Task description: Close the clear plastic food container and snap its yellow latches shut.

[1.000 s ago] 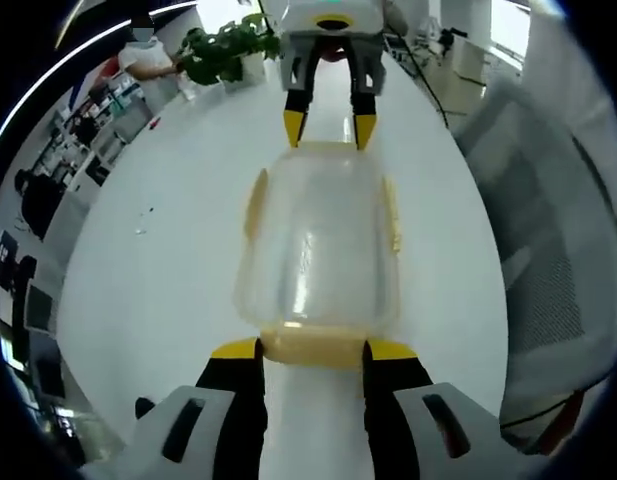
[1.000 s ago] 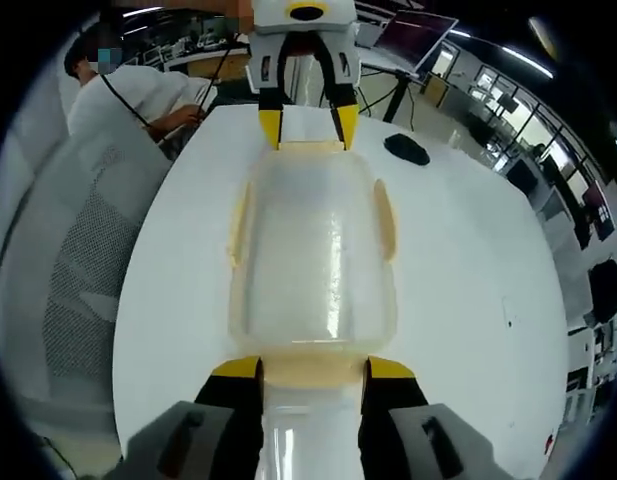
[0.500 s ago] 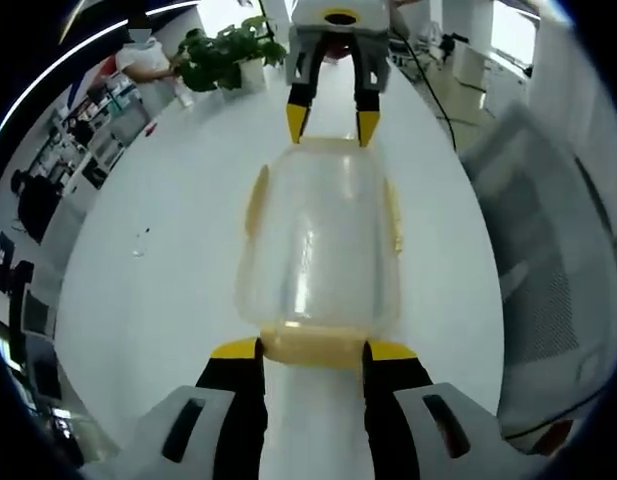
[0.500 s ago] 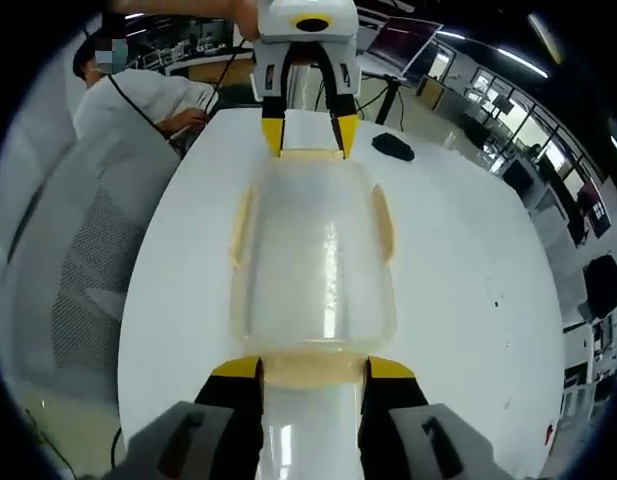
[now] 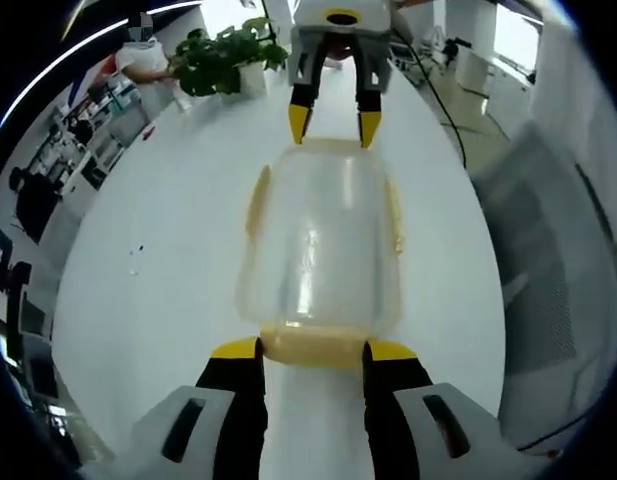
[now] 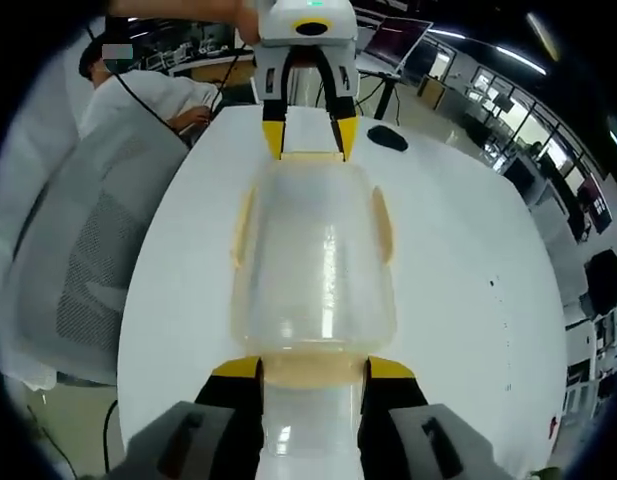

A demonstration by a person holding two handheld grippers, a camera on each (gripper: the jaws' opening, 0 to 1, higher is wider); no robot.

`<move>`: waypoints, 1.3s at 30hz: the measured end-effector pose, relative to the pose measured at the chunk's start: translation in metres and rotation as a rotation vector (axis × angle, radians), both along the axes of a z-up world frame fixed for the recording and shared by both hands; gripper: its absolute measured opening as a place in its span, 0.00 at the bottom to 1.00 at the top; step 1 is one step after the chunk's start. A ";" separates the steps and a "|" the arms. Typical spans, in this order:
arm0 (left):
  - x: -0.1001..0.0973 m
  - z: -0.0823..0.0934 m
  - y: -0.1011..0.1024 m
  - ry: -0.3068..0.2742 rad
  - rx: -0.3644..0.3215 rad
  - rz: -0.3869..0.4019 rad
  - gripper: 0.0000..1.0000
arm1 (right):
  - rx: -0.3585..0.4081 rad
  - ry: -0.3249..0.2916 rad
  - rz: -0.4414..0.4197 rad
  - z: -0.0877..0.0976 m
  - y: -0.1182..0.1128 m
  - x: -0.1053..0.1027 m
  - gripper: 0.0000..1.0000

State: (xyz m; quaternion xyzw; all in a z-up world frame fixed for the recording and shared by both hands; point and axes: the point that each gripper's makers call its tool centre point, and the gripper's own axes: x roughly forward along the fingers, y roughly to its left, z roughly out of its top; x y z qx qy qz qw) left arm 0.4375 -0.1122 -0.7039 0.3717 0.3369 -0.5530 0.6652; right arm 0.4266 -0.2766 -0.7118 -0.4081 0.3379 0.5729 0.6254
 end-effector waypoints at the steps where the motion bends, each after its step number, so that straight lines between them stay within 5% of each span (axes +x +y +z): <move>1: 0.000 0.000 -0.002 -0.001 -0.002 0.001 0.35 | 0.001 -0.001 0.002 0.000 -0.003 0.001 0.35; 39: 0.005 -0.012 -0.091 0.030 -0.036 0.023 0.35 | -0.011 0.055 0.028 -0.008 -0.092 0.010 0.35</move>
